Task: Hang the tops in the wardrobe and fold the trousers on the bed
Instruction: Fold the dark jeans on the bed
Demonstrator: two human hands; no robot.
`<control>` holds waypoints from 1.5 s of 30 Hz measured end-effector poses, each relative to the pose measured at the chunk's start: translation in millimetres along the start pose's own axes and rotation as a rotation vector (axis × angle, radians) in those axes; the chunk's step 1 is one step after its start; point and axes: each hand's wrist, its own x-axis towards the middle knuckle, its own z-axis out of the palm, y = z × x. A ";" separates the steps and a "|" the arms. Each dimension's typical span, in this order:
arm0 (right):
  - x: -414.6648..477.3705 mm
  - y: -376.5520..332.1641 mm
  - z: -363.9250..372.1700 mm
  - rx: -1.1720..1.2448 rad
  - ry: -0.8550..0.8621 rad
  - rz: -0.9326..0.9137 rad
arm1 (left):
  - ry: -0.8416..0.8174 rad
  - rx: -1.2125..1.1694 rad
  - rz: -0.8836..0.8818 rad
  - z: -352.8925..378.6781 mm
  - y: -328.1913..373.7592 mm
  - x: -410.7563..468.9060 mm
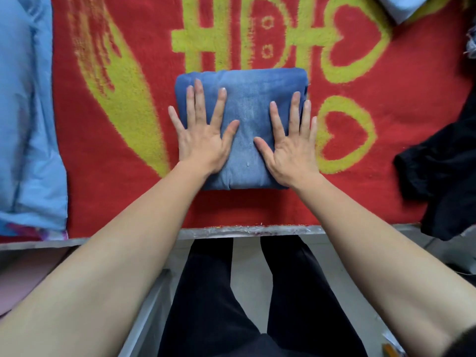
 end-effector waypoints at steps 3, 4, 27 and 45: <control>17.0 6.2 26.5 0.004 -0.051 0.009 | -0.043 0.005 -0.038 28.2 -2.4 16.2; 21.2 8.4 34.7 0.009 -0.041 0.011 | -0.025 -0.001 -0.036 36.3 -3.9 19.8; -87.1 -6.2 46.6 -0.029 0.214 -0.384 | 0.208 0.063 0.351 40.9 -18.4 -109.2; -6.0 -1.9 35.5 -0.267 0.316 -0.436 | -0.002 0.188 0.308 26.6 -22.6 -32.3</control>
